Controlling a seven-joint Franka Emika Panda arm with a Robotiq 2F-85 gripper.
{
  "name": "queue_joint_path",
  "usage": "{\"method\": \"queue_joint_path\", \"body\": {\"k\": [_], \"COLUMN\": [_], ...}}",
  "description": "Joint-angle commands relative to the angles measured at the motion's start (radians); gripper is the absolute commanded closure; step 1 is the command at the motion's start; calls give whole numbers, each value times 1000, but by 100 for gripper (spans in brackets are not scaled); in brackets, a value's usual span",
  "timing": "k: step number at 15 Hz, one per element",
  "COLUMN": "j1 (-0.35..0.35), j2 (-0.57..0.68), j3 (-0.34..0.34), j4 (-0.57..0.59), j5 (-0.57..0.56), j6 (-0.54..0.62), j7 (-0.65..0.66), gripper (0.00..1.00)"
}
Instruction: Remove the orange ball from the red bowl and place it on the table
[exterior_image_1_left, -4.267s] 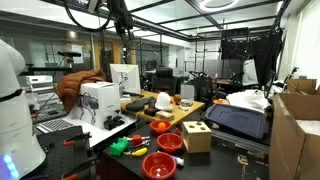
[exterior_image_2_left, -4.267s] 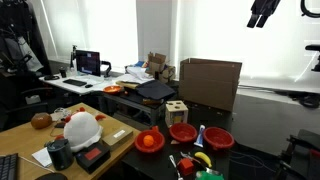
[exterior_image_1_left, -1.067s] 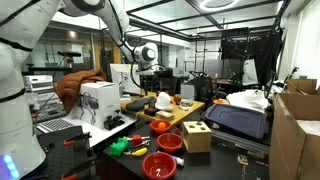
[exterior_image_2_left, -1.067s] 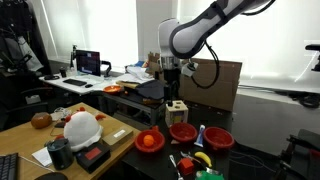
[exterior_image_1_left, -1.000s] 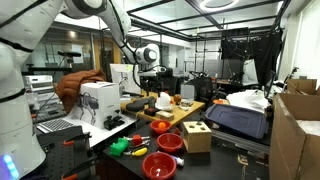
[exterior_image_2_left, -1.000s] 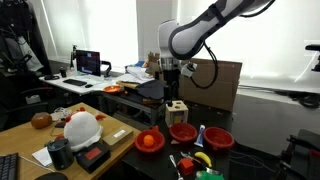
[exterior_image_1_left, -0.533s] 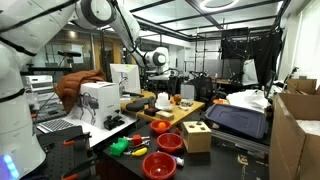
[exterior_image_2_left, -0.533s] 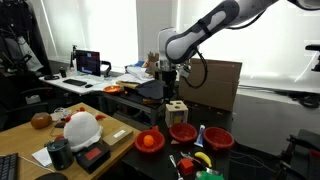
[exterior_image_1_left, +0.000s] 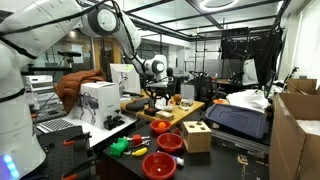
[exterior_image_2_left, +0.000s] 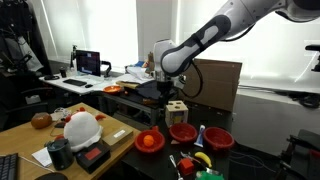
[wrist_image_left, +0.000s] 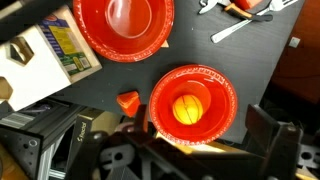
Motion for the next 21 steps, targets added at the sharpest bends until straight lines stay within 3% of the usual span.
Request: {"method": "queue_joint_path", "body": {"k": [1,9,21], "j1": [36,97,156], "j2": [48,189,474], "j3": [-17,-21,-128], "j4": [7,59,384], "j5": [-12,3,8], "j6": [71,221,265], "j7": [59,169,352], "gripper": [0,0,0]}}
